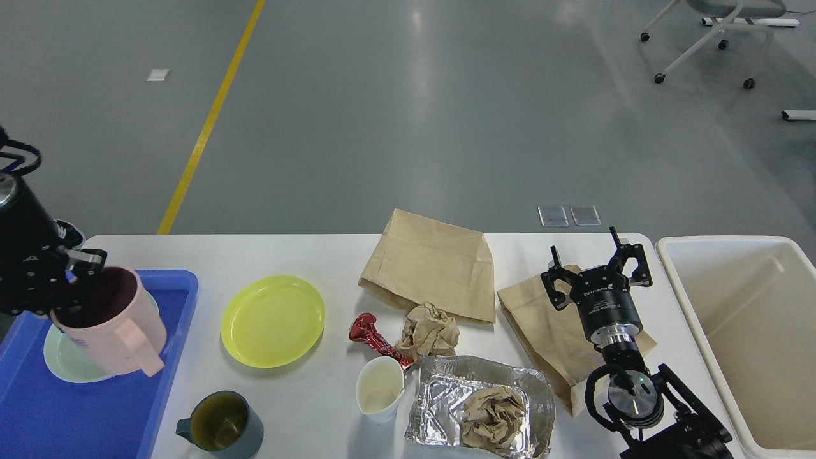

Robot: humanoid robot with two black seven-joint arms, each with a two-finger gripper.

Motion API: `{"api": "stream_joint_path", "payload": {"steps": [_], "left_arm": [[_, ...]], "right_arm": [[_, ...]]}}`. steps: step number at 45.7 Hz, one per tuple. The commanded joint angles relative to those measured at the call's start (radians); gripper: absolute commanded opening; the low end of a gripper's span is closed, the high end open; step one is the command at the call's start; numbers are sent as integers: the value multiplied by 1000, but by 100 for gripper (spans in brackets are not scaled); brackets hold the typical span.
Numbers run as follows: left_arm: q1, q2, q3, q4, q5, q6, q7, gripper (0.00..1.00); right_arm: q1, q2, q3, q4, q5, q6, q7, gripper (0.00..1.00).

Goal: Tidy desktop
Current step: 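Carry the pink cup to the blue tray and set it down, then release the pink cup and raise the left gripper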

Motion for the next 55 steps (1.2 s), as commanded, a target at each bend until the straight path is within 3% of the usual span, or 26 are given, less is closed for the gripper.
{"api": "stream_joint_path", "payload": {"steps": [1, 6, 13, 18, 34, 43, 55], "left_arm": [[144, 115, 1, 122, 37, 20, 3, 1], [265, 208, -42, 220, 75, 20, 5, 2], [444, 317, -209, 332, 147, 25, 8, 2], [570, 379, -271, 433, 204, 78, -2, 2], [964, 411, -511, 731, 196, 121, -8, 5], [1136, 419, -719, 831, 206, 126, -2, 6], [1263, 481, -800, 866, 201, 166, -38, 5]], "right_arm": [[0, 0, 0, 0, 1, 0, 2, 100], [0, 0, 0, 0, 1, 0, 2, 100], [0, 0, 0, 0, -1, 0, 0, 100], [0, 0, 0, 1, -1, 0, 0, 100], [0, 0, 0, 0, 1, 0, 0, 100], [0, 0, 0, 0, -1, 0, 0, 100], [0, 0, 0, 0, 1, 0, 0, 100]]}}
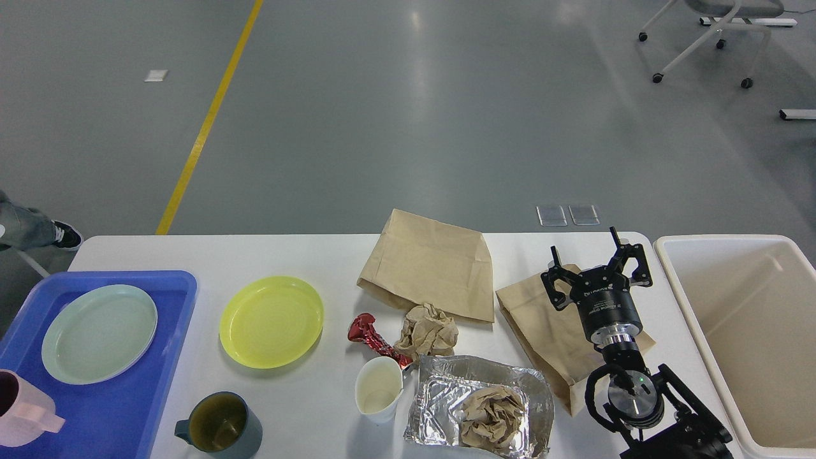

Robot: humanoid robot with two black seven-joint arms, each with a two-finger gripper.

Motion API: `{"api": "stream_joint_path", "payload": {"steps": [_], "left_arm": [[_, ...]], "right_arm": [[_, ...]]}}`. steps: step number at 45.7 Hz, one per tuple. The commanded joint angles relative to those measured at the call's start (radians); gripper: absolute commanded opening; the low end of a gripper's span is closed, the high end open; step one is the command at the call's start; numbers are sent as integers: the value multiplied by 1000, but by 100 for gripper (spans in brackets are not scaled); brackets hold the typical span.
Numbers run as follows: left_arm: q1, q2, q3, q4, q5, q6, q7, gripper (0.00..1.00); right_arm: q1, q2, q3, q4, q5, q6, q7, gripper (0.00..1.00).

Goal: Tidy desktop
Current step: 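Release the pink cup and raise the left gripper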

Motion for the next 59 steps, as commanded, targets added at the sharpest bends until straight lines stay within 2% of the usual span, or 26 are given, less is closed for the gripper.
{"api": "stream_joint_path", "payload": {"steps": [1, 8, 41, 46, 48, 52, 54, 57, 59], "left_arm": [[59, 31, -30, 19, 0, 27, -18, 5], [81, 33, -33, 47, -2, 62, -18, 6], [148, 5, -73, 56, -5, 70, -17, 8], [153, 7, -74, 56, -6, 75, -18, 11], [151, 7, -74, 56, -6, 84, -18, 20], [151, 7, -74, 56, -8, 151, -20, 57], [151, 7, -74, 54, -15, 194, -20, 71], [151, 8, -77, 45, -38, 225, -20, 87], [154, 10, -77, 39, -57, 225, -20, 92]], "right_arm": [[0, 0, 0, 0, 0, 0, 1, 100], [0, 0, 0, 0, -1, 0, 0, 100], [0, 2, 0, 1, 0, 0, 0, 100], [0, 0, 0, 0, 0, 0, 0, 100], [0, 0, 0, 0, 0, 0, 0, 100], [0, 0, 0, 0, -1, 0, 1, 100], [0, 2, 0, 0, 0, 0, 0, 100], [0, 0, 0, 1, 0, 0, 0, 100], [0, 0, 0, 1, -1, 0, 0, 100]]}}
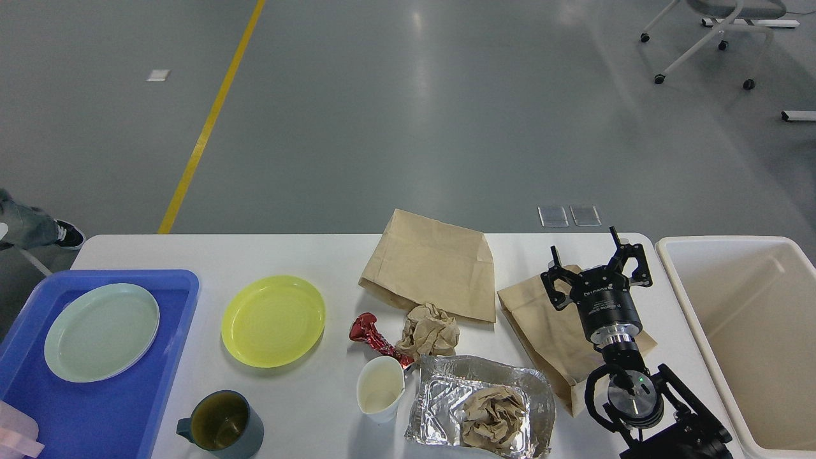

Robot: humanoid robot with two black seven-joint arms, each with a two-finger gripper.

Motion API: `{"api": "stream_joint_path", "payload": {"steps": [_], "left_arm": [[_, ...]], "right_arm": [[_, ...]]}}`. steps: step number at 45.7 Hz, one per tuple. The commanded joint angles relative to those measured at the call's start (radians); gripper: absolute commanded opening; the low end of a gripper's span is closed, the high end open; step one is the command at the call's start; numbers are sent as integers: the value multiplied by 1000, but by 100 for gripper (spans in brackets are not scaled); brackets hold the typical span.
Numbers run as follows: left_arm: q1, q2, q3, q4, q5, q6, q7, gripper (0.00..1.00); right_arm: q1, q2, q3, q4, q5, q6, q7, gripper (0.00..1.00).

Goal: Tidy desktop
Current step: 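Release the pink cup and raise the left gripper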

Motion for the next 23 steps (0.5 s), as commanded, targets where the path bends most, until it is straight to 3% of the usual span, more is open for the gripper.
{"api": "stream_joint_path", "payload": {"steps": [1, 7, 13, 23], "left_arm": [[1, 2, -2, -16, -45, 37, 1, 93], [-11, 11, 13, -38, -68, 31, 9, 95], [-53, 56, 26, -67, -67, -34, 13, 95], [-319, 89, 269, -189, -70, -154, 10, 95]], "right_arm": [[0, 0, 0, 2, 0, 0, 0, 100], [0, 0, 0, 2, 0, 0, 0, 100], [0, 0, 0, 2, -1, 0, 0, 100], [0, 1, 0, 2, -1, 0, 0, 100]]}}
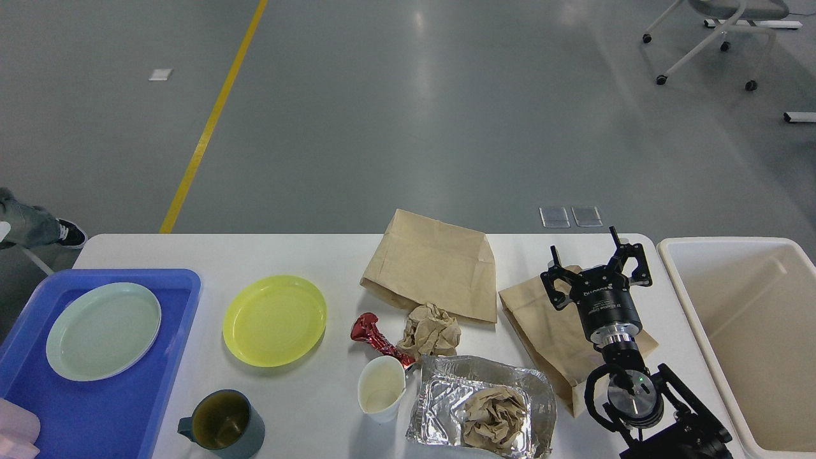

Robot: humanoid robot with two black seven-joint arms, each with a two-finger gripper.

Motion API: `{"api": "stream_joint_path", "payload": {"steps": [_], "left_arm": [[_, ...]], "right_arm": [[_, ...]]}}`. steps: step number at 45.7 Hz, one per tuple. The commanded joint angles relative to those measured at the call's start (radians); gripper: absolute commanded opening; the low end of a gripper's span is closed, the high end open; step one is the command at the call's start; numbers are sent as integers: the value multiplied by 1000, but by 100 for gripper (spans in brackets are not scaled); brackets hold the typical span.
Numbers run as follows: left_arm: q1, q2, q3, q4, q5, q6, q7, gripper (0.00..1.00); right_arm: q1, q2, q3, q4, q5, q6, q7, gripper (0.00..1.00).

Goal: Tidy desktop
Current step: 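Release the pink cup and raise the left gripper, then move the left gripper toward the olive-green cup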

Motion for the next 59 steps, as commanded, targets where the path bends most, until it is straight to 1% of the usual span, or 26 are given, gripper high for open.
{"api": "stream_joint_path", "payload": {"steps": [1, 2, 3, 5, 10, 13, 17, 24, 27, 34, 42, 47, 52, 59], "left_arm": [[-215, 4, 212, -112, -2, -48, -6, 95], [-254, 0, 249, -126, -2, -51, -6, 95], [-331, -8, 326, -157, -3, -62, -6, 95], [-415, -20, 394, -197, -5, -79, -6, 95], [-619, -120, 531, -298, -13, -132, -3, 95], [-749, -183, 605, -358, -29, -178, -9, 95], [-902, -279, 683, -439, -92, -232, -8, 95], [-1156, -499, 751, -615, -167, -233, -11, 95], [-1249, -594, 748, -700, -229, -233, -8, 95], [-1443, -754, 719, -846, -347, -233, -5, 95], [-1622, -879, 665, -975, -402, -233, -11, 95], [-1687, -898, 646, -1005, -425, -233, -11, 95], [-1716, -898, 602, -1016, -436, -233, -13, 95], [-1704, -913, 541, -1016, -447, -233, -13, 95]], "right_arm": [[0, 1, 0, 0, 1, 0, 0, 100], [0, -1, 0, 0, 1, 0, 0, 100], [0, 1, 0, 0, -1, 0, 0, 100], [0, 1, 0, 0, 1, 0, 0, 100], [0, -1, 0, 0, 1, 0, 0, 100], [0, -1, 0, 0, 1, 0, 0, 100], [0, -1, 0, 0, 1, 0, 0, 100], [0, -1, 0, 0, -1, 0, 0, 100], [0, -1, 0, -2, -1, 0, 0, 100], [0, -1, 0, -2, 1, 0, 0, 100], [0, 1, 0, -2, 1, 0, 0, 100], [0, -1, 0, -2, 1, 0, 0, 100], [0, -1, 0, -2, 1, 0, 0, 100], [0, -1, 0, -2, 1, 0, 0, 100]]}}
